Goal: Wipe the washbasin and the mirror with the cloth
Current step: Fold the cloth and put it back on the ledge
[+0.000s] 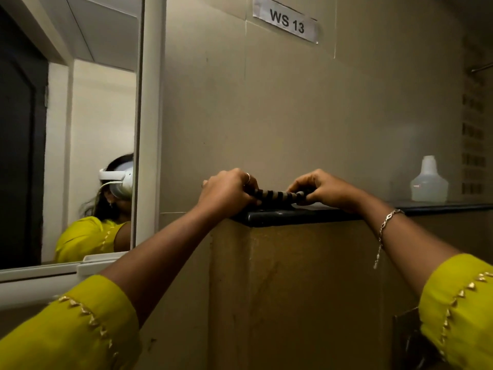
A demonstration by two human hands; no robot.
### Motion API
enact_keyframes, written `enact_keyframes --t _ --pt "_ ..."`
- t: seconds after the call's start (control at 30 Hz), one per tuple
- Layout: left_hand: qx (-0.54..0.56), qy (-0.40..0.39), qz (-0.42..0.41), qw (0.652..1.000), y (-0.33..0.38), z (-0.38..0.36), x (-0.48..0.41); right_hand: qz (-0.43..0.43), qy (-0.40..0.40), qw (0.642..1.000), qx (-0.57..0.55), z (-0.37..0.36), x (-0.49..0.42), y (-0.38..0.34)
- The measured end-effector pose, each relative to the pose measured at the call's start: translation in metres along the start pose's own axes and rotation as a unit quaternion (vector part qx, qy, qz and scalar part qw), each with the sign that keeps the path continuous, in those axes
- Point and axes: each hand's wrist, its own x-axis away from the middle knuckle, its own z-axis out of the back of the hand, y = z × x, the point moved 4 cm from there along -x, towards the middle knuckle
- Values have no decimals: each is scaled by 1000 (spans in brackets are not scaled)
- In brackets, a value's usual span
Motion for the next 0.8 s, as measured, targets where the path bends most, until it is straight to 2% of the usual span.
enact_keyframes --t 0.17,0.3,0.4,0.5,0.63,0.8 --pt "-47 4 -23 999 9 3 4 -18 3 1000 8 4 9 -2" --pt "50 -70 -86 993 16 3 11 -20 30 999 -28 8 13 -3" --pt "134 -67 -124 981 20 6 21 -13 69 997 -12 12 16 -6" --pt "144 -41 -122 981 21 6 26 0 80 996 27 6 19 -13" --pt "125 -51 -113 984 22 3 30 9 102 991 83 -6 26 -17" --pt "97 -65 -96 989 27 1 38 11 150 986 74 -12 36 -13"
